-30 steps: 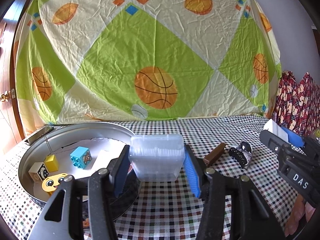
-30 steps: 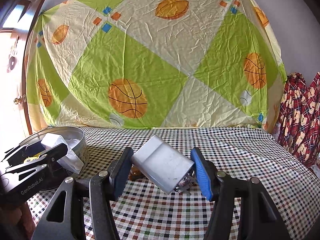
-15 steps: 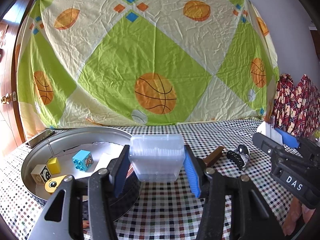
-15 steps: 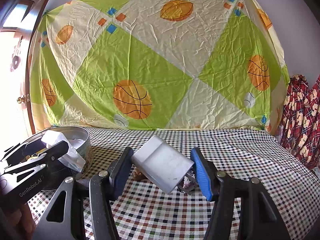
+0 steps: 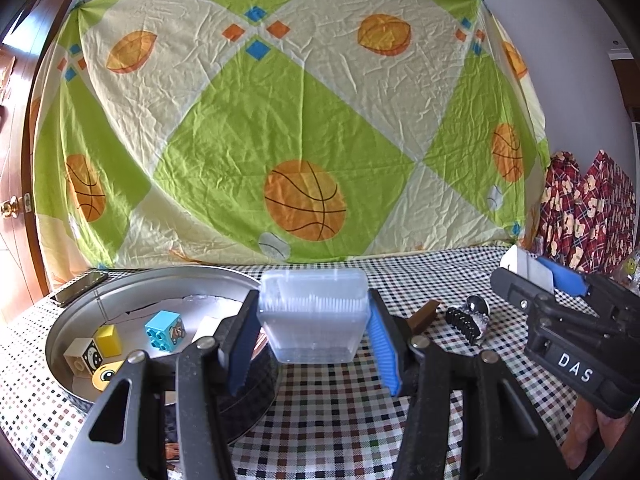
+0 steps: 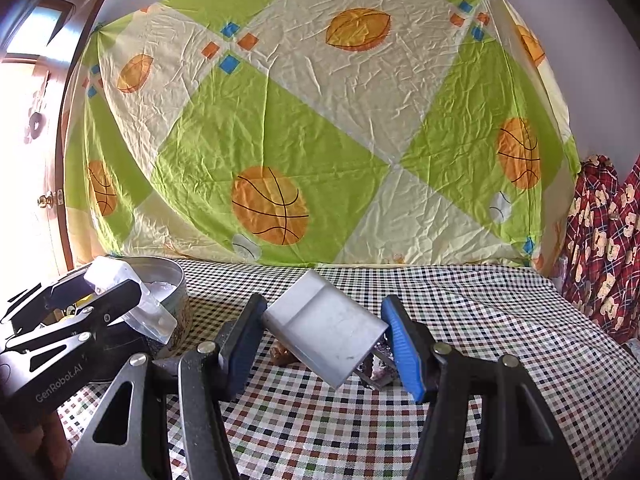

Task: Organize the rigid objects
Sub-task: 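Carry the clear box in the left gripper while the right gripper carries the plug toward the tin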

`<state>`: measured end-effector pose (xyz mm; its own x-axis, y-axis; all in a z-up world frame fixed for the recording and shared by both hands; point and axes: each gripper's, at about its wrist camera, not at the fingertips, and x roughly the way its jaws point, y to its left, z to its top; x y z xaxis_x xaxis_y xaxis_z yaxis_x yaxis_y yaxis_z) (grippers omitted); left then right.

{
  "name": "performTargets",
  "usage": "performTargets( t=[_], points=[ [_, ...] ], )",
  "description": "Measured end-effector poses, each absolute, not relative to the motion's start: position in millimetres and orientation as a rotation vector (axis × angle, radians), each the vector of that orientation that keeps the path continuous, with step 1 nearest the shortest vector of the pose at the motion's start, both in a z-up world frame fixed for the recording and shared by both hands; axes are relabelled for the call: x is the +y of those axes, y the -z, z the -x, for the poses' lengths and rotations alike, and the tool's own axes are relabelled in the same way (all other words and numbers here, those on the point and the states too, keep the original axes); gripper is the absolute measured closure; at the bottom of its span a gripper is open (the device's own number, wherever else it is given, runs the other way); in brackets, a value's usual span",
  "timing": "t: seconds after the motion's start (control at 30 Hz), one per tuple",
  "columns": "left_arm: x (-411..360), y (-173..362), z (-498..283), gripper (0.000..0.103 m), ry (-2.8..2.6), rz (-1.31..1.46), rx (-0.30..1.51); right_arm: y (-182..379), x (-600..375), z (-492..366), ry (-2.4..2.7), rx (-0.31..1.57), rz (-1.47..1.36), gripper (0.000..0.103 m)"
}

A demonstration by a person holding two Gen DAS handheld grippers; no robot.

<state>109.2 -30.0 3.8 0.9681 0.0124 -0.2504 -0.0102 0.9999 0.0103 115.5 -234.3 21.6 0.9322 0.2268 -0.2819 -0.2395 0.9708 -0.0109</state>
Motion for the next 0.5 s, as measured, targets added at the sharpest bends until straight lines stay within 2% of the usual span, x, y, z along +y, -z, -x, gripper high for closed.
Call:
performTargets(
  t=[0.5],
  points=[
    [-26, -10, -93, 0.052, -0.040, -0.004, 0.169, -24, -221, -109, -0.285, 0.263, 0.048, 0.041]
  ],
)
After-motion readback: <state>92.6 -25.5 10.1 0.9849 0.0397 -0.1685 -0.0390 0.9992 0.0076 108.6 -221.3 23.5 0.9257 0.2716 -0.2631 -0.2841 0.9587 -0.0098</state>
